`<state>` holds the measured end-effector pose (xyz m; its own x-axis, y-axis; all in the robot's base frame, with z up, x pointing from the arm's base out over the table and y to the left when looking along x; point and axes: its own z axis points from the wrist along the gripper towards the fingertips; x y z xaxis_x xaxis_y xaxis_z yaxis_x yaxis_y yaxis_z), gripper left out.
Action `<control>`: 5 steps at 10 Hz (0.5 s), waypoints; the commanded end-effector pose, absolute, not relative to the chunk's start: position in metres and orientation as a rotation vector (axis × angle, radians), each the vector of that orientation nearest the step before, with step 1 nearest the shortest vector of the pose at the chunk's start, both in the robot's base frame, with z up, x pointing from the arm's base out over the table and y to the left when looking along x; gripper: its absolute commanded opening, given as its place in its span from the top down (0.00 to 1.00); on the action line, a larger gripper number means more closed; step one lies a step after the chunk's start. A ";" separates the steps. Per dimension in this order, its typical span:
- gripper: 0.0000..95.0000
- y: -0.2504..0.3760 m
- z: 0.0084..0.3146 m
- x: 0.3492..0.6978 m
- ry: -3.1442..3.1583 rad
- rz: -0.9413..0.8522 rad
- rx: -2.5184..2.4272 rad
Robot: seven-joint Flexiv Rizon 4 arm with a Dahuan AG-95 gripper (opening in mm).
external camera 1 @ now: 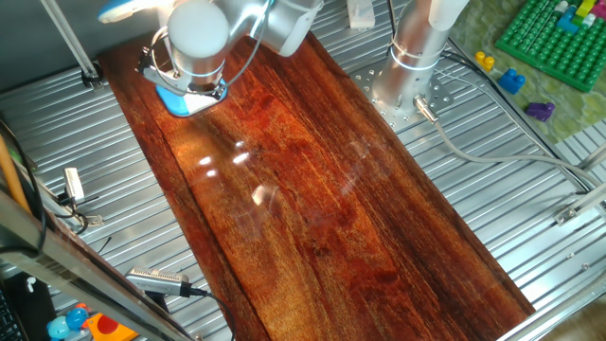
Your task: Turn off the desk lamp by pressing the button
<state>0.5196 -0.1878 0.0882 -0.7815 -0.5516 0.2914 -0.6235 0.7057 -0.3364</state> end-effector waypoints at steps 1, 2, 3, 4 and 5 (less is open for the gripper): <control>1.00 -0.187 0.087 0.522 -2.752 0.639 0.929; 1.00 -0.187 0.087 0.522 -2.760 0.621 0.903; 1.00 -0.187 0.087 0.522 -2.757 0.616 0.888; 1.00 -0.187 0.087 0.522 -2.756 0.602 0.861; 1.00 -0.187 0.087 0.522 -2.752 0.605 0.847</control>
<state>0.5182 -0.1861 0.0901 -0.8170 -0.4889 0.3058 -0.5719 0.7549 -0.3212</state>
